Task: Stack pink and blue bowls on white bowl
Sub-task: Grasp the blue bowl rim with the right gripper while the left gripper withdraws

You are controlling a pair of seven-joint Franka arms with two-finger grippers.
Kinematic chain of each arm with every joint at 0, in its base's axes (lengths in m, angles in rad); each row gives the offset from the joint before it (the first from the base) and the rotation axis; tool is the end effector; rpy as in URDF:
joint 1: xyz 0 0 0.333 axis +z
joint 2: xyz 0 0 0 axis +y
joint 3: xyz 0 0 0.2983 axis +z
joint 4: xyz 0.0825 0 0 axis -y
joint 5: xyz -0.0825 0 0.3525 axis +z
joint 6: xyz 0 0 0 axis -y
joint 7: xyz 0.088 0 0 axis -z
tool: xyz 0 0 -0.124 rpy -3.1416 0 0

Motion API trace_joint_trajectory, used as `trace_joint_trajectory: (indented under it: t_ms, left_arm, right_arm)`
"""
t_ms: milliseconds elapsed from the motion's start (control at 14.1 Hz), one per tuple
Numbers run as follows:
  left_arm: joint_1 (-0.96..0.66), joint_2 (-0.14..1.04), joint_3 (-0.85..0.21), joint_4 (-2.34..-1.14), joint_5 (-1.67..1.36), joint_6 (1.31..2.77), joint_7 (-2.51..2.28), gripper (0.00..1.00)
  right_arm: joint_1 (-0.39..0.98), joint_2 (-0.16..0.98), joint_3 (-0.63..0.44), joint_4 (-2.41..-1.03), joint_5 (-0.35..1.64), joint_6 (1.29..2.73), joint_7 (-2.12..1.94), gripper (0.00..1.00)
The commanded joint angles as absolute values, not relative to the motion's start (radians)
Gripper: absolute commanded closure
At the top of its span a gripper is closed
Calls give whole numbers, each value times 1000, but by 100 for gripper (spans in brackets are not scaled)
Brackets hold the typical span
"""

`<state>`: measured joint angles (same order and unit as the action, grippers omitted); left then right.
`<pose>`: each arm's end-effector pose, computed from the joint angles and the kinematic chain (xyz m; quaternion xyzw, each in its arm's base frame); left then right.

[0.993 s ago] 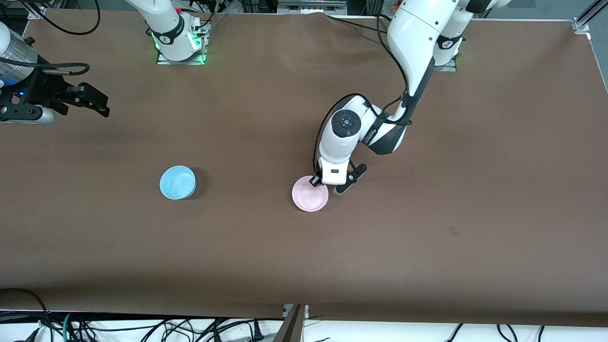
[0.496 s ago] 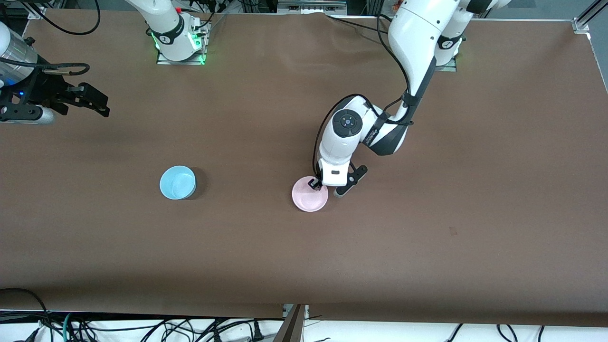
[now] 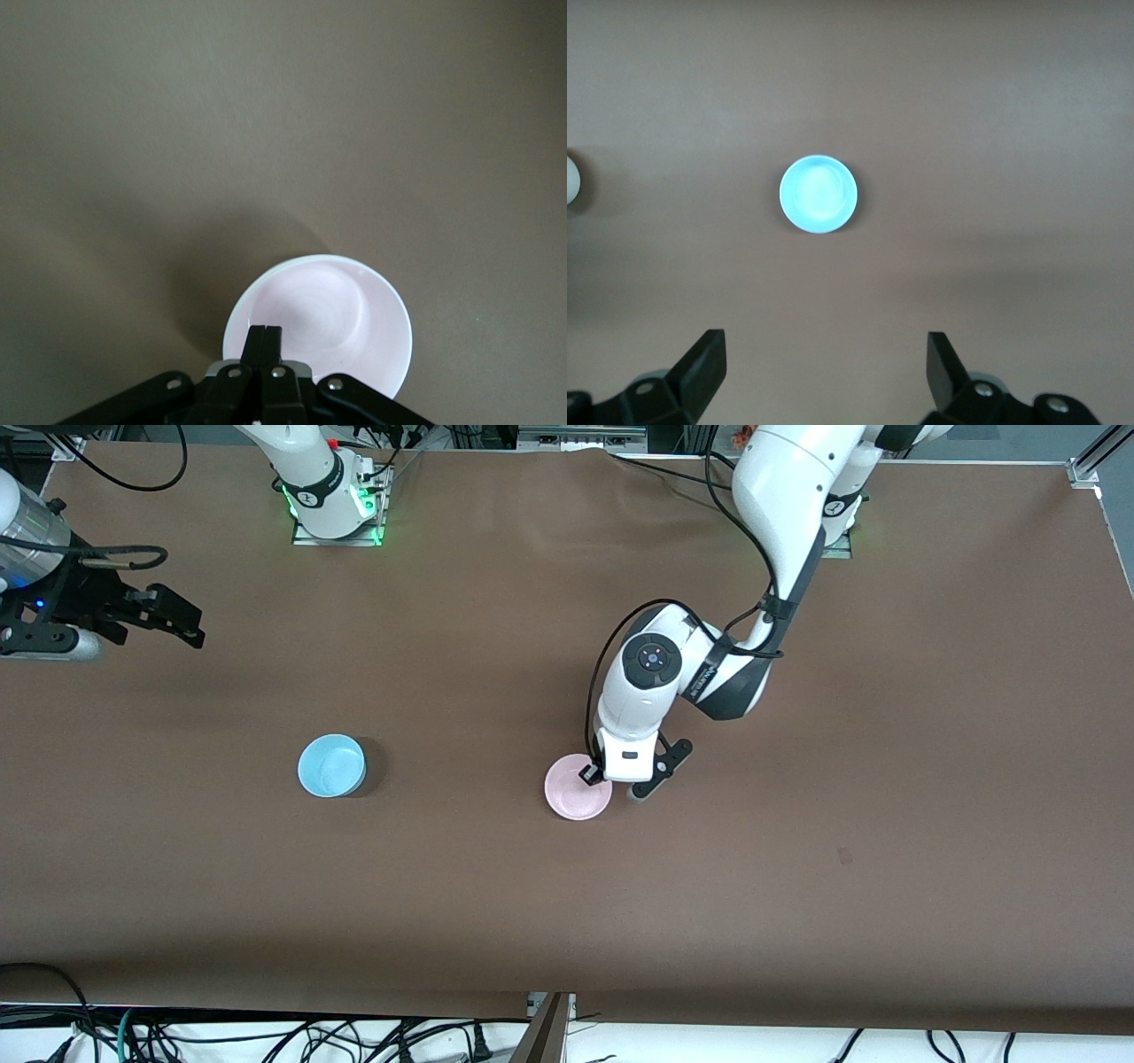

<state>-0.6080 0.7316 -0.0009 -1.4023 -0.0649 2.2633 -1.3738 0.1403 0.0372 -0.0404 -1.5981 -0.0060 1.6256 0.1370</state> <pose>0.5778 -0.4058 0.2699 0.9182 0.3900 0.0132 0.0686 0.5348 0.0532 0.5628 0.9998 -0.0184 -0.0044 0.0043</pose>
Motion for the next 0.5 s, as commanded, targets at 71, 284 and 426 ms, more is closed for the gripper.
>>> trace_joint_trajectory:
  t_ms: [71,284,426]
  left_arm:
    - [-540,738,-5,-1244,-143,2065,-1231,100]
    - [-480,694,-8,-1215,-146,1976,-1135,100]
    - [-427,628,-6,-1215,-182,1936,-1063,100]
  right_arm:
    - [141,165,-38,-1577,-20,1664,124,0]
    - [149,318,-43,-1577,-20,1693,127,0]
    - [108,388,-44,-1591,-18,1779,73,0]
